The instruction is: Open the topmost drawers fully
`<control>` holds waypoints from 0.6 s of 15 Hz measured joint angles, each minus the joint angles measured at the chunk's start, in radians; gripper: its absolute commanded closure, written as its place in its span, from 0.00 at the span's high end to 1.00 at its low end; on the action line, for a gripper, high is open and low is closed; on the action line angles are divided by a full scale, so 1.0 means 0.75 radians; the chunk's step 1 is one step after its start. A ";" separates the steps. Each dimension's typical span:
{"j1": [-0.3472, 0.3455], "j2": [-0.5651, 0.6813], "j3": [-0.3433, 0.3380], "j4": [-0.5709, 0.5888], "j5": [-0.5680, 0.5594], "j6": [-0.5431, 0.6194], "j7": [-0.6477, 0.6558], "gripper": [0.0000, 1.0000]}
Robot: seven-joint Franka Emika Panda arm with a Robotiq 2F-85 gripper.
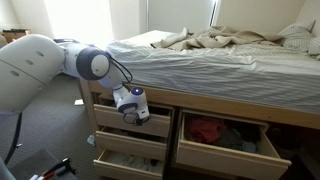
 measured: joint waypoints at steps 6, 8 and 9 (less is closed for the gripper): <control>0.280 -0.226 -0.225 -0.403 0.022 -0.115 0.379 1.00; 0.347 -0.299 -0.254 -0.537 0.010 -0.173 0.498 1.00; 0.374 -0.336 -0.263 -0.602 -0.007 -0.216 0.563 1.00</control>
